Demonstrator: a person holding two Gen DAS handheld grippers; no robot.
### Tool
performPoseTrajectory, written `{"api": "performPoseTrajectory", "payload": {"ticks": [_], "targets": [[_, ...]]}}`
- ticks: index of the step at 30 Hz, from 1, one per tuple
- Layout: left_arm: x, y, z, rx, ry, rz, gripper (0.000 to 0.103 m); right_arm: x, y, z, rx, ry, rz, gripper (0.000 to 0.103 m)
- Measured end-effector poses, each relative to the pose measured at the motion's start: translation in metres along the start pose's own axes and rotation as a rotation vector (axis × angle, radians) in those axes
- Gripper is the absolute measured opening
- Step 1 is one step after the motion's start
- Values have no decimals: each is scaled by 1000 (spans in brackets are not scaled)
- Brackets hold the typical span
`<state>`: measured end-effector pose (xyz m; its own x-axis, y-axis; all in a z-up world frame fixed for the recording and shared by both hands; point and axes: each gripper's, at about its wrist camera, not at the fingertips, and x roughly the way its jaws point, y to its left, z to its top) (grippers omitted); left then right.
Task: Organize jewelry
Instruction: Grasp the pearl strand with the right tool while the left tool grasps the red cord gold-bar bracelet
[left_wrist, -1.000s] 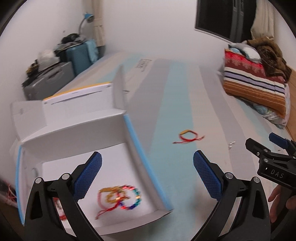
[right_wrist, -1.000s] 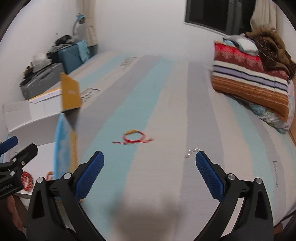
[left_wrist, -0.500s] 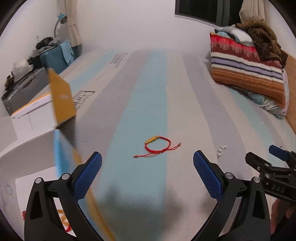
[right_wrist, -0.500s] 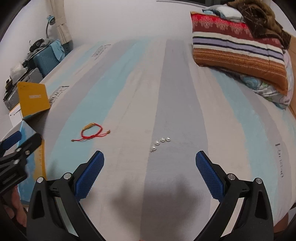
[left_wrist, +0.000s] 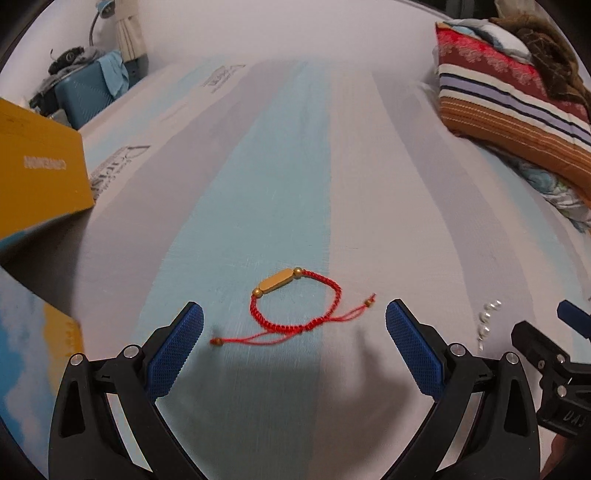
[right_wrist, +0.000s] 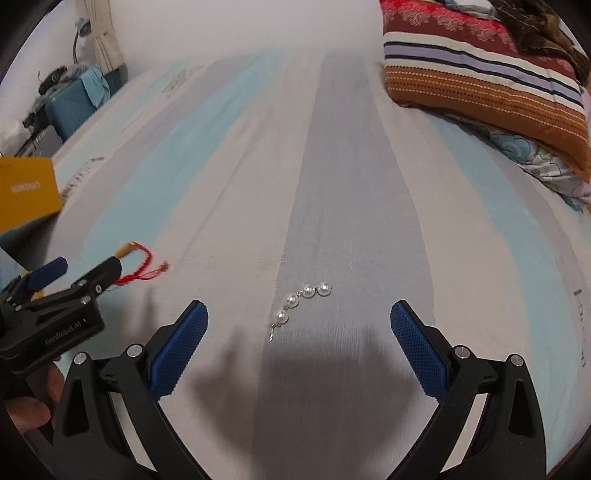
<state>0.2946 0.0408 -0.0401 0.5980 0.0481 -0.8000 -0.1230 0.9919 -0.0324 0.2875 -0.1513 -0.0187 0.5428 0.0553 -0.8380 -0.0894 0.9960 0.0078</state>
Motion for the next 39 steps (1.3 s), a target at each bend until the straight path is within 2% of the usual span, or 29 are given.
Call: {"api": "performPoseTrajectory", "payload": {"ticks": [10, 14, 18, 23, 25, 29, 31, 34, 36, 38, 39], "targets": [[29, 0, 9, -28, 28, 26, 97, 44, -16, 2, 84, 72, 35, 95], [42, 3, 7, -44, 53, 40, 97, 53, -14, 2, 76, 84, 37, 94], [52, 5, 7, -48, 70, 45, 97, 60, -11, 2, 71, 101, 44, 88], [57, 4, 6, -37, 73, 44, 97, 68, -11, 1, 71, 122, 40, 76], [58, 5, 6, -42, 77, 39, 95, 69, -11, 2, 72, 118, 33, 68], [58, 7, 7, -50, 83, 37, 74, 69, -11, 1, 66, 114, 32, 52], [58, 6, 6, -41, 86, 33, 62, 69, -12, 2, 63, 111, 36, 36], [56, 3, 6, -26, 91, 23, 46, 69, -11, 2, 51, 110, 40, 21], [55, 1, 6, -9, 94, 10, 35, 69, -10, 3, 41, 108, 42, 13], [53, 0, 5, 0, 99, -15, 14, 67, -8, 3, 35, 104, 38, 13], [52, -1, 5, 6, 101, -27, 11, 67, -8, 2, 35, 102, 38, 13]]}}
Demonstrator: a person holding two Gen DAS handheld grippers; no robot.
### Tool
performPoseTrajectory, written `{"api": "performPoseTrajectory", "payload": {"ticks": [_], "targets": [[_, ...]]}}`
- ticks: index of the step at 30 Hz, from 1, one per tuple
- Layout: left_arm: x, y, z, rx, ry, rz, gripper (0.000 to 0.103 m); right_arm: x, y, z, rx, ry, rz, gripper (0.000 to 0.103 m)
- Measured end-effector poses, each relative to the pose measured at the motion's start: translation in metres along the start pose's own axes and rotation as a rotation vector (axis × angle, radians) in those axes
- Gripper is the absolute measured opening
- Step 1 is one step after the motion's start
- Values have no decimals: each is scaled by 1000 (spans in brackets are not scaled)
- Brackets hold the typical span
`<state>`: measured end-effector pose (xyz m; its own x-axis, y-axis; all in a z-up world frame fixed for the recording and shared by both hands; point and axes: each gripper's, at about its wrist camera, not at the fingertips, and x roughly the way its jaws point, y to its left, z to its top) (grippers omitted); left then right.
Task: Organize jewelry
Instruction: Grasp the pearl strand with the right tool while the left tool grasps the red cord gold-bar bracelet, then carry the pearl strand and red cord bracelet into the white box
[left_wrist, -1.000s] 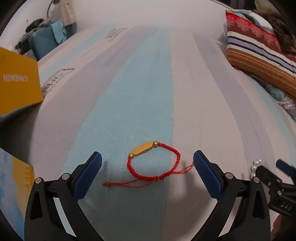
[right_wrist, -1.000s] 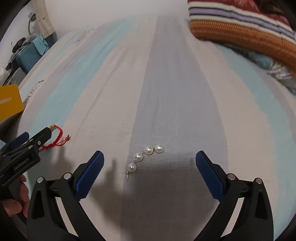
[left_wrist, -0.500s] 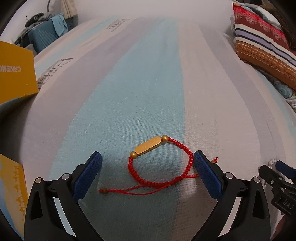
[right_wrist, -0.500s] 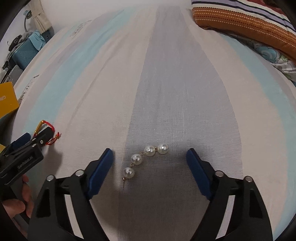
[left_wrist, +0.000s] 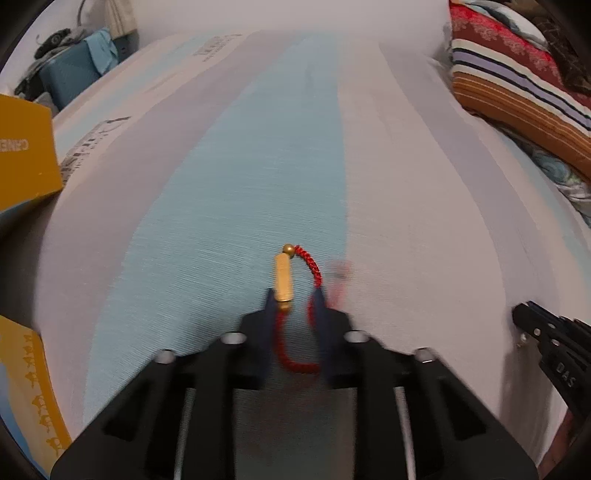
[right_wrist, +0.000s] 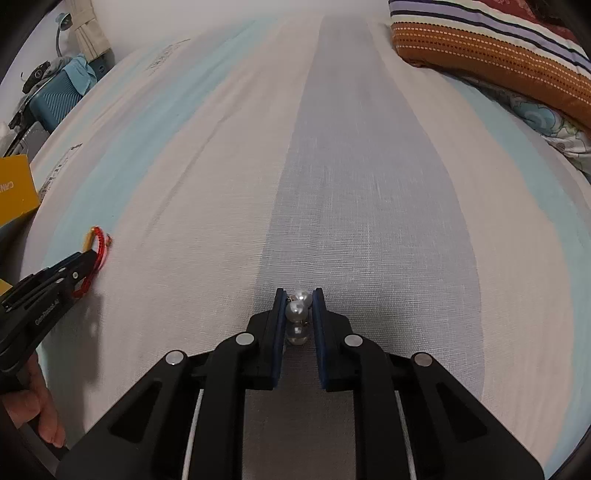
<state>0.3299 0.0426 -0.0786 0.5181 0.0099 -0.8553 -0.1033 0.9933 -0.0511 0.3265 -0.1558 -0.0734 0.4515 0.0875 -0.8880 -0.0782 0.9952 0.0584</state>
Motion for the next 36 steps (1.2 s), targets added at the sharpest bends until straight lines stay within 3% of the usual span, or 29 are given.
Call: {"api": "performPoseTrajectory", "payload": {"ticks": [24, 36], "targets": [[-35, -15, -7, 36, -37, -22, 8, -31, 2, -4, 5, -48, 9, 13], [-70, -24, -13, 69, -90, -44, 8, -56, 1, -8, 7, -99, 6, 13]]}}
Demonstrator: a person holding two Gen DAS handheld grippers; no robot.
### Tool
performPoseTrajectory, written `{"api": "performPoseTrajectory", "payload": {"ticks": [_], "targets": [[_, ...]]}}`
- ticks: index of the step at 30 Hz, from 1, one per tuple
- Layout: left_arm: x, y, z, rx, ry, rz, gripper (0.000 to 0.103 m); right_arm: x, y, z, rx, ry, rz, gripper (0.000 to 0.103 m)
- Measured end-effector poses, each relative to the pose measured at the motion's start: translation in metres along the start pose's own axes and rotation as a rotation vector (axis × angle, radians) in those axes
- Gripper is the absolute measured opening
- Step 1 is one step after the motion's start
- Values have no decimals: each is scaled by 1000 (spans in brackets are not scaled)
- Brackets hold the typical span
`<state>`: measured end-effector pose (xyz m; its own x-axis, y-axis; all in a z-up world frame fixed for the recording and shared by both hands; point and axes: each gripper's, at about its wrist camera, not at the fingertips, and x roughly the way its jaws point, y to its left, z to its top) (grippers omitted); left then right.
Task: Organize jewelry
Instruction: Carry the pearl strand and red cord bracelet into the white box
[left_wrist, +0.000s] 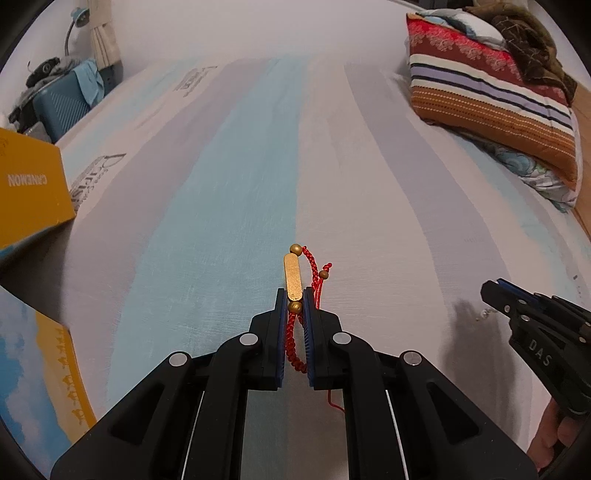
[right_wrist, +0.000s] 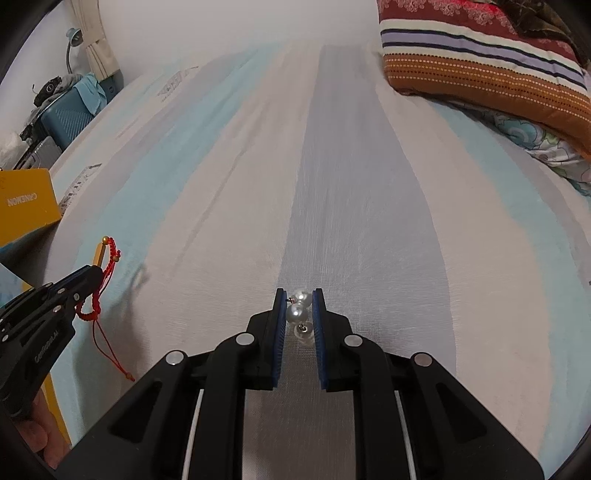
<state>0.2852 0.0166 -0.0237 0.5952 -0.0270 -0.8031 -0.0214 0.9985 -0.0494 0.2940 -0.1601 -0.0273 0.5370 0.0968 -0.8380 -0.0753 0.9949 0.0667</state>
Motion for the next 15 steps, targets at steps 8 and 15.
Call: {"api": "performPoseTrajectory", "payload": {"ticks": [8, 15], "targets": [[-18, -11, 0, 28, -19, -4, 8, -11, 2, -3, -3, -19, 5, 13], [-37, -15, 0, 43, -23, 3, 8, -26, 7, -9, -8, -25, 17, 13]]}}
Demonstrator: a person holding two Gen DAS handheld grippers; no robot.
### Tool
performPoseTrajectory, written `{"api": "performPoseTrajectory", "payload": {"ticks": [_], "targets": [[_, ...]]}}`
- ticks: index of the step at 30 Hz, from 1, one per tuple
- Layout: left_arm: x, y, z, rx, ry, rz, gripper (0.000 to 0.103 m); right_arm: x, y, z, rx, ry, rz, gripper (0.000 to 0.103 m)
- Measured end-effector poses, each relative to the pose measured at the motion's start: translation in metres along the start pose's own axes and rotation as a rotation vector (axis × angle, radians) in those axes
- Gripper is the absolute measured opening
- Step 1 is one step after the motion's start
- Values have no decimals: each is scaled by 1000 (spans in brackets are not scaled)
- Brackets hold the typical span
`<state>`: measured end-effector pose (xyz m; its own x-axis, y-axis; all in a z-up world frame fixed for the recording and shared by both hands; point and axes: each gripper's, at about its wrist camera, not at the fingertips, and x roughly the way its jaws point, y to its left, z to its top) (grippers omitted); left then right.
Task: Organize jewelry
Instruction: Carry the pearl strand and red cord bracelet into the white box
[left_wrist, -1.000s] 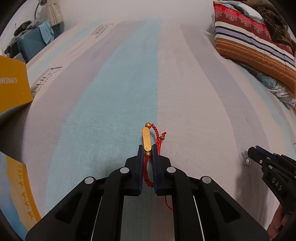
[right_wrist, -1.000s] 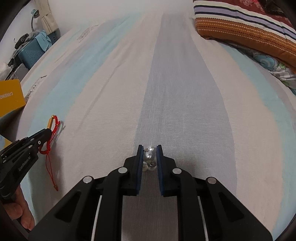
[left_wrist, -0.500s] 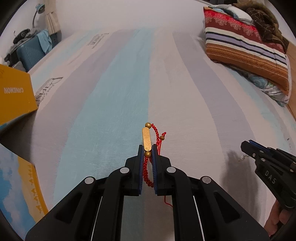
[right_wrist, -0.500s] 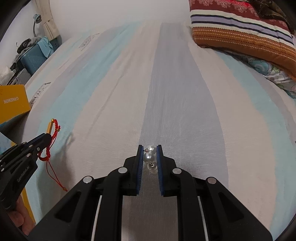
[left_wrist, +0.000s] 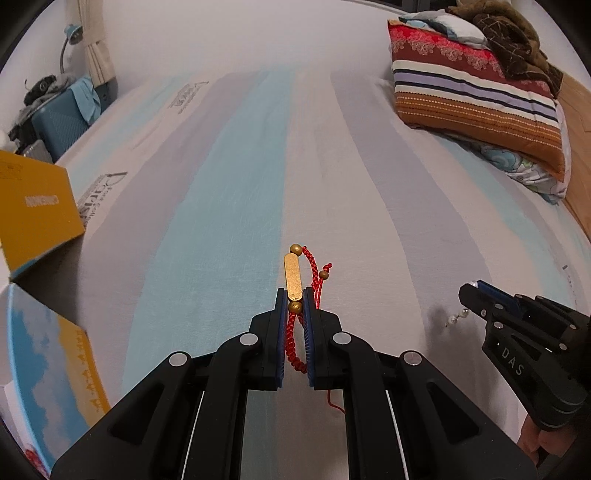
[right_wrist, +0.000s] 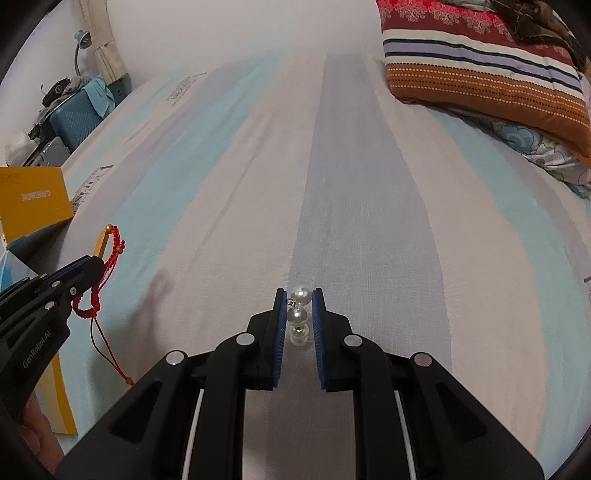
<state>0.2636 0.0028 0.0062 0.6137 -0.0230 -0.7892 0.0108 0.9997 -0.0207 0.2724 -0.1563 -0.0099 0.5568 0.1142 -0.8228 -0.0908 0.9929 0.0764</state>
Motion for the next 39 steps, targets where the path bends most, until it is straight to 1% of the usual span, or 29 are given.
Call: {"api": "performPoseTrajectory", "payload": {"ticks": [5, 11, 23, 27, 31, 35, 39], "targets": [[-16, 3, -4, -5, 1, 1, 8, -22, 6, -1, 0, -21, 7, 13], [-25, 10, -20, -19, 23, 3, 8, -43, 18, -10, -18, -32, 5, 13], [-67, 25, -36, -34, -6, 19, 8, -77, 52, -22, -62, -58, 4, 13], [-85, 41, -41, -52, -21, 27, 8, -90, 68, -23, -76, -73, 15, 13], [-112, 59, -45, -67, -53, 41, 8, -105, 90, -23, -98, -94, 30, 13], [-139, 80, -48, -88, -83, 64, 8, -128, 122, -24, -126, -123, 57, 13], [-166, 109, -58, -121, -106, 101, 8, -148, 154, -26, -166, -151, 86, 13]]}}
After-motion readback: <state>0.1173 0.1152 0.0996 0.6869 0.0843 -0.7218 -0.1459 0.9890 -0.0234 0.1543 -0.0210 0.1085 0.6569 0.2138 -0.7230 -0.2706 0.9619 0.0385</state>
